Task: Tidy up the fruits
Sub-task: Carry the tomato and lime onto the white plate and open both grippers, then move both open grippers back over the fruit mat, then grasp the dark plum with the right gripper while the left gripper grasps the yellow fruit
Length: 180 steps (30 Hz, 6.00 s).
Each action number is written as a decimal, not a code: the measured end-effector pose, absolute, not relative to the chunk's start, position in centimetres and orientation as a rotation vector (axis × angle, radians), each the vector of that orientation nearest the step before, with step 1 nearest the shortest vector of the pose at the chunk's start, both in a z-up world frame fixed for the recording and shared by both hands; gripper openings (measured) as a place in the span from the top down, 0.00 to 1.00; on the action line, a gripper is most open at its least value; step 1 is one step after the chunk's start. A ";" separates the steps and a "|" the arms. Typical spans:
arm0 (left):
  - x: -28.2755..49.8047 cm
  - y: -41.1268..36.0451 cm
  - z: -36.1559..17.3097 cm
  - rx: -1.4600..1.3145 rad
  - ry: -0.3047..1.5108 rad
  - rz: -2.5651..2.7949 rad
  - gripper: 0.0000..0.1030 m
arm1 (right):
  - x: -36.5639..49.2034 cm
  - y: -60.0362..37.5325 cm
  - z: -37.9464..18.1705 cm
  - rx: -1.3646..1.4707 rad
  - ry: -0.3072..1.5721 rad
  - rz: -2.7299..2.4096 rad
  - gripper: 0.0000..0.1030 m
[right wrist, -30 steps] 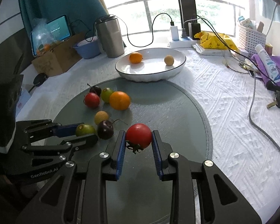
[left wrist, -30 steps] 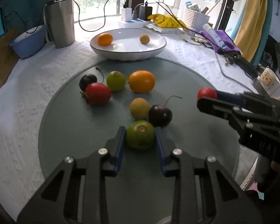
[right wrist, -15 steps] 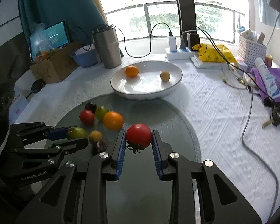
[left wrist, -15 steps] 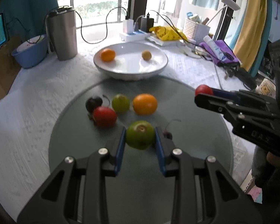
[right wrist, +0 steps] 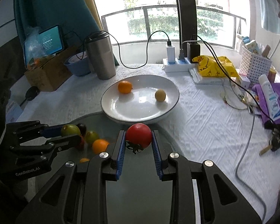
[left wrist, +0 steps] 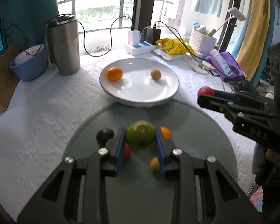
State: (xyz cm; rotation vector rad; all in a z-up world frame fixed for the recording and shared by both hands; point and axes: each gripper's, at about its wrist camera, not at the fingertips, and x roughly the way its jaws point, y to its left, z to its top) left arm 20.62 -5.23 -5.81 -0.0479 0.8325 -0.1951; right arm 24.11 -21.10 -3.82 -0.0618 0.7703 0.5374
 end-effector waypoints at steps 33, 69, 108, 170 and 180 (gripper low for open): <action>33.2 -2.8 -7.7 -0.077 0.857 -0.207 0.69 | 37.6 -15.7 -6.6 -0.109 0.856 0.577 0.71; 30.5 -2.2 -4.8 -0.141 0.812 -0.200 0.58 | 35.6 -15.7 -3.6 -0.111 0.817 0.532 0.70; 15.0 -1.8 -4.7 -0.159 0.755 -0.190 0.57 | 18.9 -17.2 -3.8 -0.129 0.823 0.559 0.70; 17.3 -7.1 -10.0 -0.023 0.890 -0.242 0.65 | 18.1 -19.2 -8.9 -0.009 0.922 0.697 0.71; 17.1 -6.2 -10.3 -0.036 0.877 -0.259 0.76 | 18.3 -18.0 -9.4 -0.024 0.940 0.695 0.71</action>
